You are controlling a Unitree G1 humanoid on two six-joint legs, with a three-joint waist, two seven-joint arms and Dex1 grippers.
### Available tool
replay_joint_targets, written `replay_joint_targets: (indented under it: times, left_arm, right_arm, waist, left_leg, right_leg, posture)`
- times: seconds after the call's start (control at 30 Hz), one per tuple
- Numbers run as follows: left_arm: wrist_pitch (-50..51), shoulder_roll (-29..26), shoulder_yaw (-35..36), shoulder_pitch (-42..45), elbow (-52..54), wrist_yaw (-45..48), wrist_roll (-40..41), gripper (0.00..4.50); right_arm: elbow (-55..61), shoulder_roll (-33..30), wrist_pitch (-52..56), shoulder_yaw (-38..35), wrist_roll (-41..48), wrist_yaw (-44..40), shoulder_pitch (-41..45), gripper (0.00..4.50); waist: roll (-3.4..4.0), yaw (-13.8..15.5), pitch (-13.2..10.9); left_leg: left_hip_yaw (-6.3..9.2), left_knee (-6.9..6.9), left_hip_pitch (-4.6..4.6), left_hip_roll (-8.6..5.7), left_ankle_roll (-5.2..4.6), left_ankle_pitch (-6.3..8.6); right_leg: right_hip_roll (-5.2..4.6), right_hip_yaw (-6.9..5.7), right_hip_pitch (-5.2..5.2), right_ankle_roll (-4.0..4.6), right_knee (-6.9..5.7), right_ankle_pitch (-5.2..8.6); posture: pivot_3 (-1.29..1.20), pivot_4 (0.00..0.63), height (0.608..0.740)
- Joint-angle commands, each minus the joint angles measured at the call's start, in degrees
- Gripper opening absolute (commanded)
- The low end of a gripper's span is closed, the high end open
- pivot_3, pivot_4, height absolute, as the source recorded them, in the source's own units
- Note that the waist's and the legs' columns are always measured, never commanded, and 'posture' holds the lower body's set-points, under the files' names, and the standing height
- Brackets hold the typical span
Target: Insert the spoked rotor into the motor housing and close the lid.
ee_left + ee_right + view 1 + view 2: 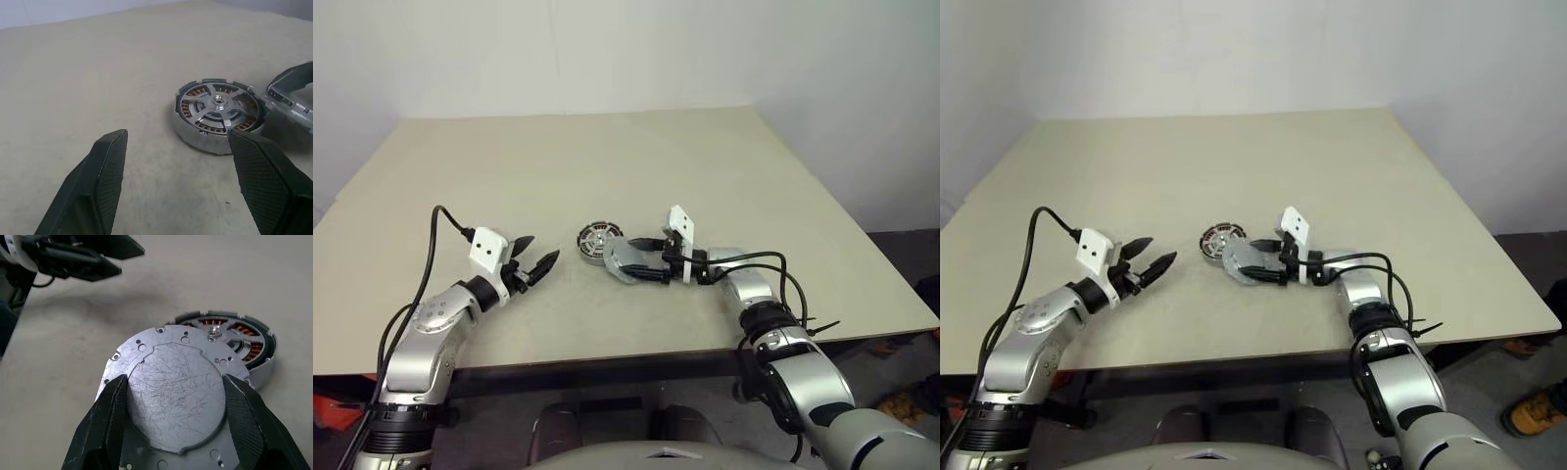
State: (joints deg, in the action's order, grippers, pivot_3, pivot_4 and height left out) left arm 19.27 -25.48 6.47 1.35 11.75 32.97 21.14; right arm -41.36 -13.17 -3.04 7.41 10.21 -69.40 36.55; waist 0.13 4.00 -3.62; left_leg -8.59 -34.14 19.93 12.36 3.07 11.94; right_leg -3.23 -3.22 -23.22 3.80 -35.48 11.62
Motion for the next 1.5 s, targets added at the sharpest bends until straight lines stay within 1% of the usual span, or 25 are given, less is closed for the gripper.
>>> replay_joint_targets:
  times: [0.03, 0.13, 0.27, 0.4, 0.57, 0.73, 0.87, 1.13, 1.33, 1.5]
  left_arm:
    - [-1.1, 0.1, 0.8, -0.6, 2.5, -0.7, -0.2, 3.46]
    - [-1.1, 0.1, 0.8, -1.5, 3.3, -1.0, -0.2, 3.46]
    - [-0.6, 0.0, 0.8, -2.5, 4.6, -1.4, -0.1, 3.46]
    - [0.0, -0.3, 1.0, -3.0, 5.5, -1.6, 0.1, 3.46]
    - [0.4, -0.3, 0.8, -3.3, 5.8, -1.7, 0.0, 3.46]
    - [0.6, -0.3, 0.6, -3.1, 5.4, -1.6, -0.1, 3.46]
    - [0.5, -0.1, 0.6, -3.6, 5.5, -1.8, -0.2, 3.46]
    - [0.3, 0.1, 0.9, -4.8, 6.3, -2.5, -0.1, 3.46]
    - [0.4, 0.1, 1.1, -5.9, 7.1, -3.2, -0.1, 3.46]
    - [0.5, 0.0, 1.0, -6.1, 7.5, -3.6, -0.1, 3.46]
  right_arm:
    - [4.3, 0.9, 3.8, -1.1, 1.7, 2.0, 2.0, 2.92]
    - [5.7, 1.2, 6.2, -0.8, 1.5, 2.9, 1.9, 2.92]
    - [4.5, 1.9, 6.7, 0.5, -1.4, 7.2, 2.5, 2.92]
    - [4.6, 2.9, 10.2, 0.0, -1.3, 9.8, 3.3, 2.92]
    - [7.7, 3.4, 17.7, -1.4, 0.9, 11.5, 3.8, 2.92]
    - [10.0, 4.9, 27.2, -2.9, 2.6, 16.2, 5.4, 2.92]
    - [11.5, 6.0, 32.2, -3.7, 3.5, 19.2, 6.5, 2.92]
    - [14.7, 8.0, 35.3, -2.7, 3.1, 22.8, 6.7, 2.92]
    - [21.5, 10.2, 39.0, 0.3, 2.1, 26.6, 6.9, 2.92]
    - [22.2, 11.6, 39.7, 2.7, 0.5, 29.1, 7.3, 2.92]
  waist:
    - [0.0, 0.0, 0.0]
    - [0.0, 0.0, 0.0]
    - [0.0, -0.1, 0.0]
    - [0.0, -0.1, 0.0]
    - [0.0, -0.2, 0.0]
    - [0.01, -0.2, 0.0]
    - [0.01, -0.3, 0.0]
    - [0.02, -0.2, 0.0]
    - [0.03, -0.3, 0.0]
    - [0.03, -0.3, 0.0]
  left_leg:
    - [0.0, 0.0, 0.0, -0.01, -0.01, 0.01]
    - [0.0, 0.0, 0.0, 0.0, -0.03, 0.02]
    - [0.0, 0.0, -0.01, 0.01, -0.01, 0.01]
    - [0.0, 0.0, -0.03, 0.01, 0.0, 0.01]
    - [-0.01, 0.01, -0.04, 0.0, 0.0, 0.01]
    - [0.0, 0.03, -0.1, 0.01, 0.04, -0.02]
    - [0.0, 0.04, -0.21, 0.0, 0.05, -0.02]
    - [-0.01, 0.07, -0.25, 0.01, 0.06, -0.02]
    - [-0.01, 0.14, -0.22, 0.02, 0.08, -0.03]
    - [-0.01, 0.18, -0.25, 0.0, 0.09, -0.03]
  right_leg:
    - [0.0, 0.0, 0.0, 0.0, 0.01, 0.0]
    - [0.0, 0.0, 0.0, 0.0, 0.03, 0.0]
    - [0.0, 0.0, -0.01, -0.04, 0.02, 0.02]
    - [0.0, 0.0, -0.01, -0.14, 0.02, 0.08]
    - [0.0, 0.0, -0.01, -0.12, 0.02, 0.07]
    - [0.02, 0.0, 0.0, -0.29, 0.0, 0.17]
    - [0.01, 0.0, 0.0, -0.32, 0.0, 0.18]
    - [0.02, 0.0, -0.04, -0.31, 0.0, 0.18]
    - [0.03, 0.0, -0.11, -0.32, 0.01, 0.19]
    - [0.03, 0.02, -0.09, -0.34, 0.04, 0.2]
  posture:
    - [0.0, 0.0, 0.74]
    - [0.0, 0.0, 0.74]
    - [0.0, 0.0, 0.74]
    - [0.0, 0.0, 0.74]
    - [0.0, 0.0, 0.74]
    - [0.0, 0.0, 0.74]
    - [0.0, 0.0, 0.74]
    - [0.0, 0.0, 0.74]
    - [0.0, 0.0, 0.74]
    - [0.0, 0.0, 0.74]
